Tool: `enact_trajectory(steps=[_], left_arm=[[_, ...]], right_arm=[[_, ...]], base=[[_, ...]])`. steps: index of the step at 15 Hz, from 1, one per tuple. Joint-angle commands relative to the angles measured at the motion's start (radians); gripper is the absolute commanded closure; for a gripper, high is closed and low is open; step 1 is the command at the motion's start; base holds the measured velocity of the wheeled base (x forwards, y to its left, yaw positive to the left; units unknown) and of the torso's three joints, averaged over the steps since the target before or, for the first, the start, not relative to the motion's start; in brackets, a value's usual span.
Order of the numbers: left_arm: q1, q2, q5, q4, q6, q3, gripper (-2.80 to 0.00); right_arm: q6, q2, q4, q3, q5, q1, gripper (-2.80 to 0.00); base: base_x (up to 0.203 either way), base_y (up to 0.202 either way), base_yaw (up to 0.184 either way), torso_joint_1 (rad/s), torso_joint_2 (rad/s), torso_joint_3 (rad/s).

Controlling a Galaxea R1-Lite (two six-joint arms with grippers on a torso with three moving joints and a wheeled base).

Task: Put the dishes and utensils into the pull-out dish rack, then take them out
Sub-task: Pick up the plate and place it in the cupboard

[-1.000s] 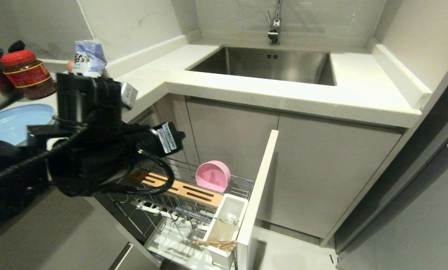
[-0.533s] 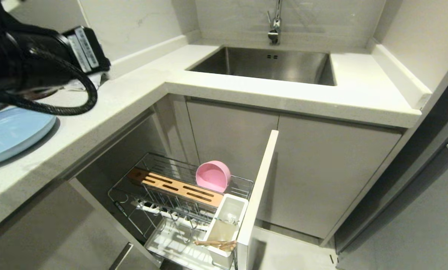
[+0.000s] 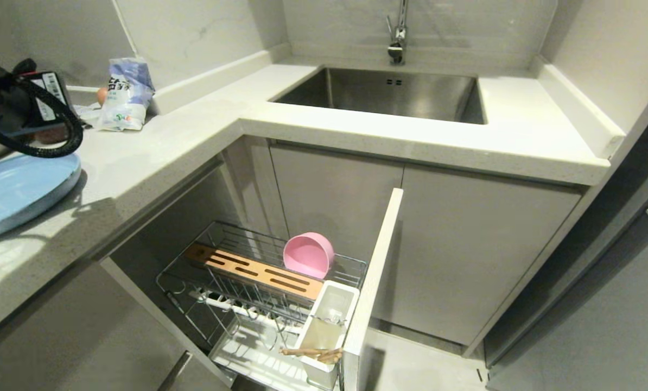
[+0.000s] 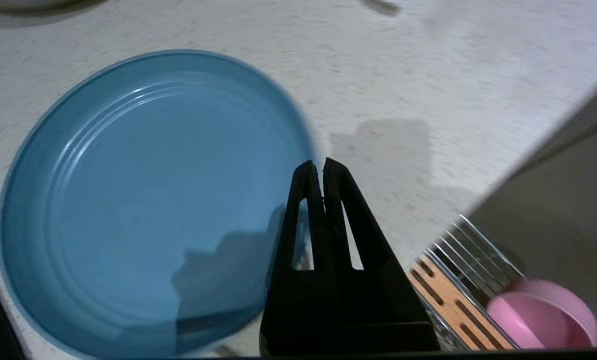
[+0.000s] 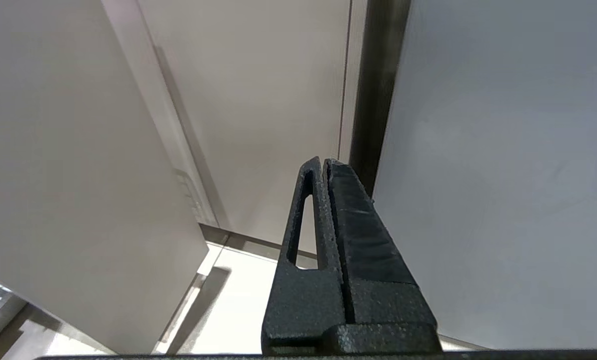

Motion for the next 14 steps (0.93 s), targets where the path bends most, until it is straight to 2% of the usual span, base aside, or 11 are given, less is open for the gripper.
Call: enact_trajectory(steps=[1,2,5,8,10,12,14], left_arm=[[0.052,0.088,0.005,0.013,-0.004,-0.026,0.0],[0.064,0.101,0.005,0.013,-0.005,-0.035,-2.8],[0.091,0.125,0.009,0.014,-0.014,-0.054,-2.8],[0.115,0.139,-0.017,0.014,-0.018,-0.067,-2.8],[0.141,0.137,-0.043,0.016,-0.027,-0.06,-2.8],[0.169,0.143,-0.105,0.017,-0.035,-0.065,-2.8],[0.176,0.161,-0.121,0.017,-0.035,-0.064,-2.8]], right_arm=[[0.0,-0.001,-0.001,0.026,0.0,0.0,0.0],[0.0,-0.001,-0.001,0.026,0.0,0.0,0.0],[0.0,-0.001,-0.001,0.026,0.0,0.0,0.0],[0.0,-0.001,-0.001,0.026,0.0,0.0,0.0],[0.0,-0.001,-0.001,0.026,0.0,0.0,0.0],[0.0,-0.001,-0.001,0.026,0.0,0.0,0.0],[0.0,-0.001,-0.001,0.028,0.0,0.0,0.0]], base=[[0.0,0.0,0.0,0.0,0.0,0.0],[0.0,0.0,0.0,0.0,0.0,0.0],[0.0,0.0,0.0,0.0,0.0,0.0],[0.0,0.0,0.0,0.0,0.0,0.0],[0.0,0.0,0.0,0.0,0.0,0.0],[0.0,0.0,0.0,0.0,0.0,0.0],[0.0,0.0,0.0,0.0,0.0,0.0]])
